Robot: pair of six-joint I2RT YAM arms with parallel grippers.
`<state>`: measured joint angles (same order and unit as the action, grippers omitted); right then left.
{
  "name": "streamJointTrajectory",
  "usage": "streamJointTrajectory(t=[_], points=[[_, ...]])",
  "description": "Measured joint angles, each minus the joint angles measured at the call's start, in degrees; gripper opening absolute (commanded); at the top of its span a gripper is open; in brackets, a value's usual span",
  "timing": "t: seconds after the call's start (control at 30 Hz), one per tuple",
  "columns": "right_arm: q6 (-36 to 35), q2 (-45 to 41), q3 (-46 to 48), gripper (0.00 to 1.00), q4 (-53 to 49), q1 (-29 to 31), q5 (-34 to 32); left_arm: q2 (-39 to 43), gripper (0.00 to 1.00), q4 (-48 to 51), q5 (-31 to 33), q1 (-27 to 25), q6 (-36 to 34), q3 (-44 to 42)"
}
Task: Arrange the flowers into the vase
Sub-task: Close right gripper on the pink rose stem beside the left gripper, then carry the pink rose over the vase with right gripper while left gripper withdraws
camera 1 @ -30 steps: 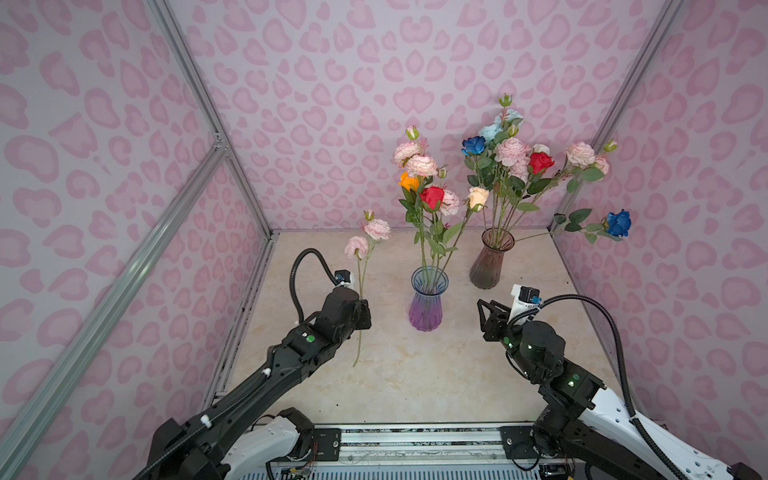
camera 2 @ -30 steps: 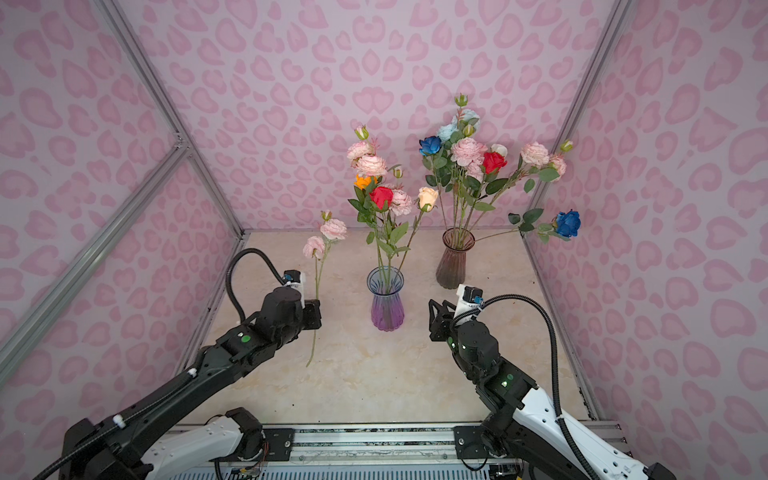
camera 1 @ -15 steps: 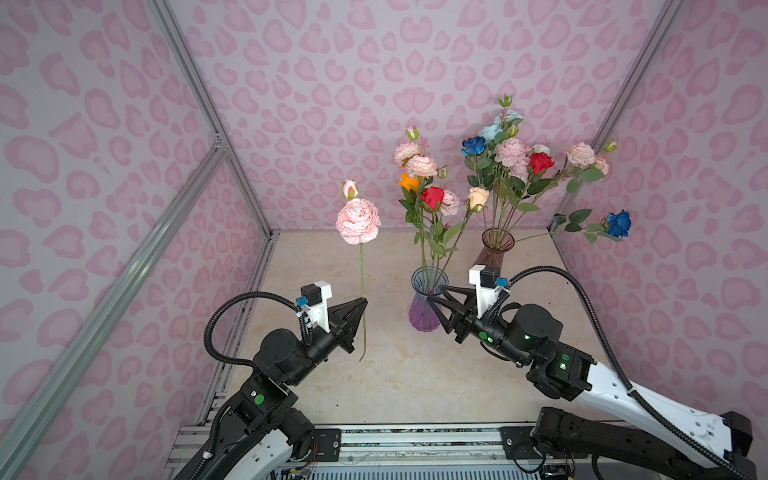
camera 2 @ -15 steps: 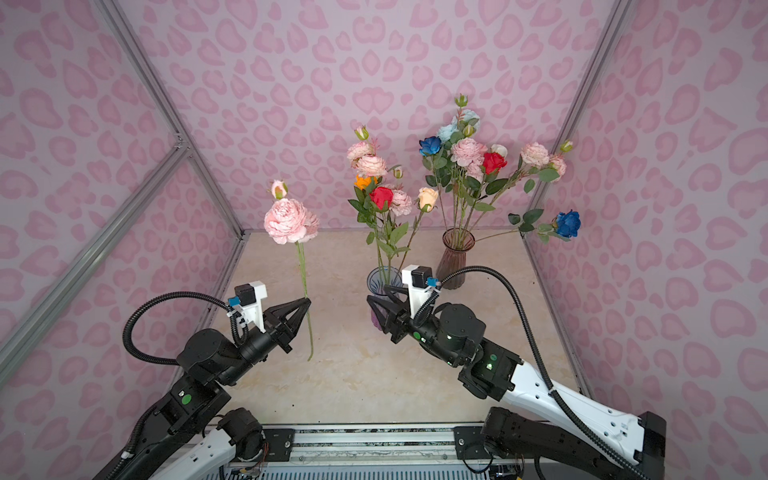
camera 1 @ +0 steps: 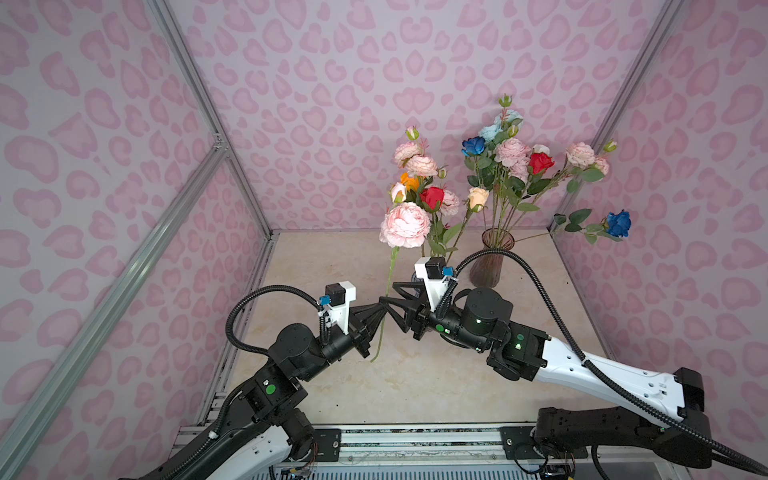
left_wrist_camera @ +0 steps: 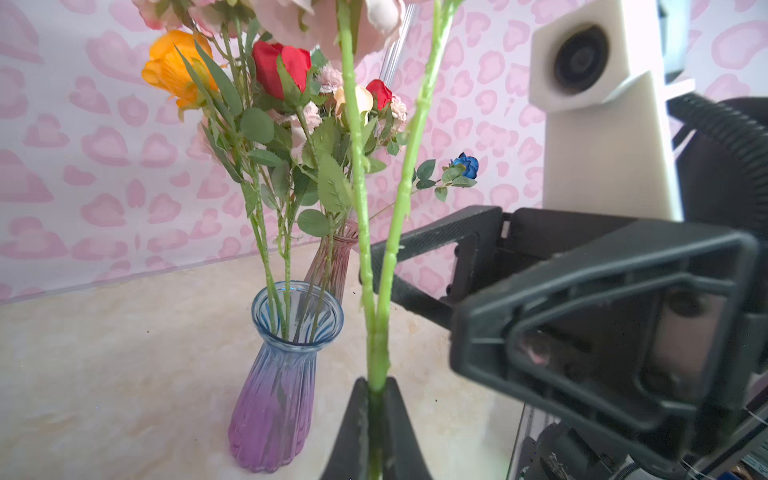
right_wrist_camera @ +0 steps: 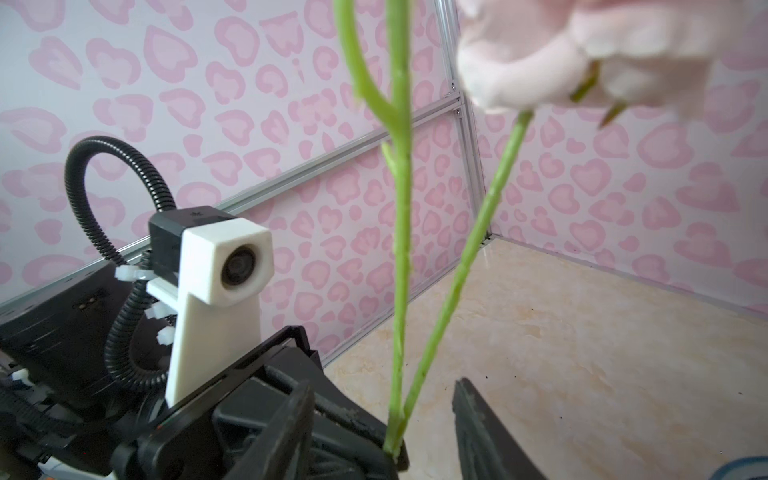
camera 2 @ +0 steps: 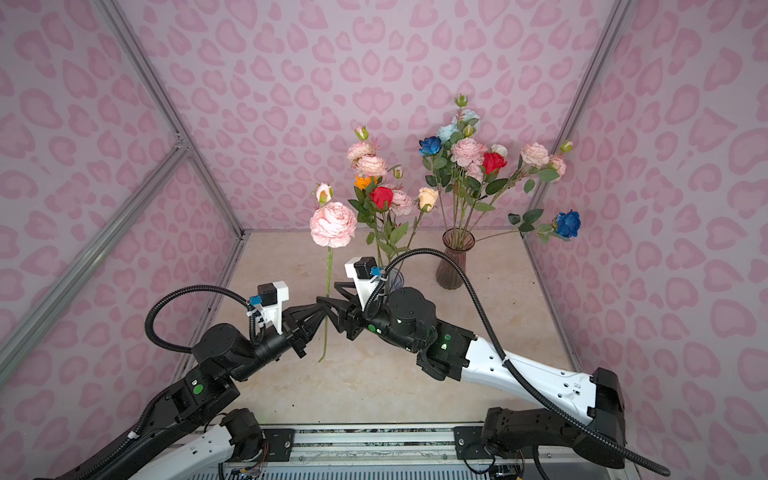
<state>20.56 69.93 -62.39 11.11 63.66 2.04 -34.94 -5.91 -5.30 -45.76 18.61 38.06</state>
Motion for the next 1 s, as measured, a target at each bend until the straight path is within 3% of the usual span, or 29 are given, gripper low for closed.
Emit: streamJointTrajectory(t=[0.63, 0.73, 0.8, 0.83, 1.0], points=[[4.33, 8.72, -5.97, 0.13, 1.6, -0.68, -5.03, -1.16, 0.04, 0.04, 7.28, -0.15, -5.27, 0.0], [5.33, 9.14, -6.01, 0.08, 1.95, -0.74, -5.07, -1.55, 0.17, 0.04, 8.11, -0.15, -5.79, 0.0], [5.38, 9.31, -6.01, 0.06, 1.97, -0.83, -5.11, -1.75, 0.4, 0.07, 8.39, -0.15, -6.19, 0.0], [5.4, 9.42, -6.01, 0.05, 2.1, -0.85, -5.31, -1.75, 0.47, 0.09, 8.72, -0.2, -6.19, 0.0], [5.35, 9.42, -6.01, 0.04, 2.95, -0.94, -6.36, -0.94, 0.61, 0.7, 10.6, -0.24, -5.4, -0.09]])
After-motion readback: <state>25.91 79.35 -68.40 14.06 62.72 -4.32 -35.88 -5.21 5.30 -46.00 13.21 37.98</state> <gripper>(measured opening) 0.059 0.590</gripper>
